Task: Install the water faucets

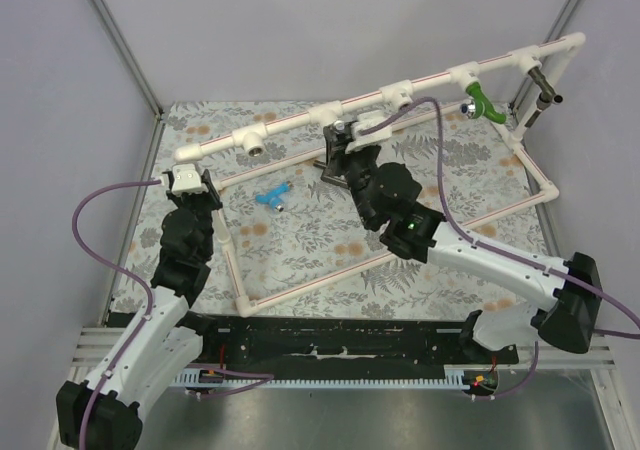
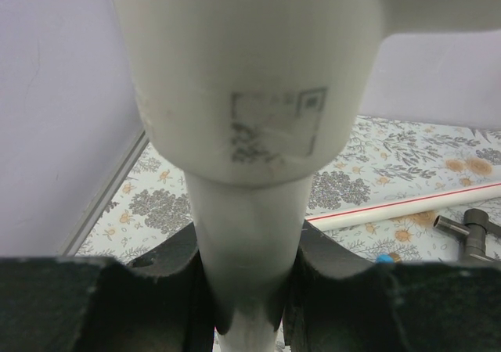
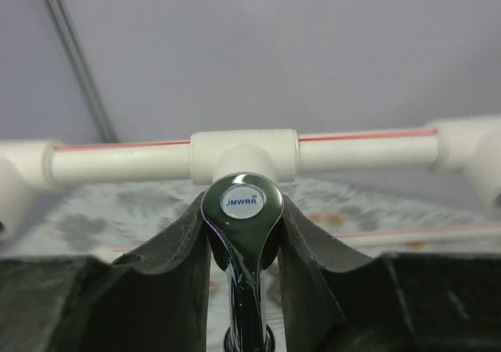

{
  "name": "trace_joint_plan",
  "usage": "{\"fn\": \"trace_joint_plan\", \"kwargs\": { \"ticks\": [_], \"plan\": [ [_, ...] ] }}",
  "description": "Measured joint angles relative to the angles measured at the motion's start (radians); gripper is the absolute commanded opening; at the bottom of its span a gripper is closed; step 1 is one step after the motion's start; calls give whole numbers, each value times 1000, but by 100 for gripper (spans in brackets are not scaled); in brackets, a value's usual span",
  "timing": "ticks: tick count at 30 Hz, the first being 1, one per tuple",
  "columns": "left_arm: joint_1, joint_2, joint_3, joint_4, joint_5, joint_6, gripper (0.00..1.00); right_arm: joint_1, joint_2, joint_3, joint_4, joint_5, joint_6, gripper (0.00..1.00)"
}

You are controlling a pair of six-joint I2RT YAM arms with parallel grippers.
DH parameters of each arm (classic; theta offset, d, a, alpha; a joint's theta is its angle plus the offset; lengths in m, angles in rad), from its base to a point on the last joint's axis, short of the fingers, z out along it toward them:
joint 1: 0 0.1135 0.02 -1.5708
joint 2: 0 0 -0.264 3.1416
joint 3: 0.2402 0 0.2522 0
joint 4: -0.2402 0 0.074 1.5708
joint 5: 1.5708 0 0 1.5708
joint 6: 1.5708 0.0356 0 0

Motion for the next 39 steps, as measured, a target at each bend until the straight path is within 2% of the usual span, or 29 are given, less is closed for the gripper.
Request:
{"fn": "trace_joint_plan", "kwargs": {
  "ticks": [7, 8, 9, 11, 13, 15, 18, 20, 21, 26, 33, 36, 39],
  "plan": [
    [-18, -1, 0, -1, 13, 0, 2, -129, -116, -51, -227, 30, 1247, 0],
    [-20, -1, 0, -1, 13, 0, 2, -145, -126, -61, -259, 18, 1409, 3],
    [-20, -1, 0, -1, 13, 0, 2, -159, -130, -71, -289, 6, 1579, 10],
    [-20, -1, 0, -1, 13, 0, 2, -172, -130, -82, -319, -11, 1794, 23],
    [-20, 0, 0, -1, 14, 0, 2, -180, -131, -94, -333, -23, 1925, 37],
    [-20, -1, 0, -1, 14, 0, 2, -183, -138, -116, -309, -35, 1969, 52],
    [-21, -2, 0, -2, 11, -1, 2, -200, -166, -182, -255, -17, 1891, 75],
    [-21, -2, 0, -2, 11, -1, 2, -222, -185, -217, -252, 2, 1767, 86],
    [-21, -2, 0, -2, 11, -1, 2, -234, -194, -225, -251, 6, 1669, 98],
    [-21, -3, 0, -2, 11, -1, 2, -242, -270, -184, -275, -69, 1114, 98],
    [-21, -2, 0, -2, 11, -1, 2, -238, -340, -36, -462, -333, 328, 98],
    [-21, -2, 0, -2, 11, -1, 2, -234, -369, -35, -553, -439, 48, 98],
    [-21, 0, 0, -2, 11, -1, 2, -231, -372, -35, -626, -522, -140, 98]
  ]
}}
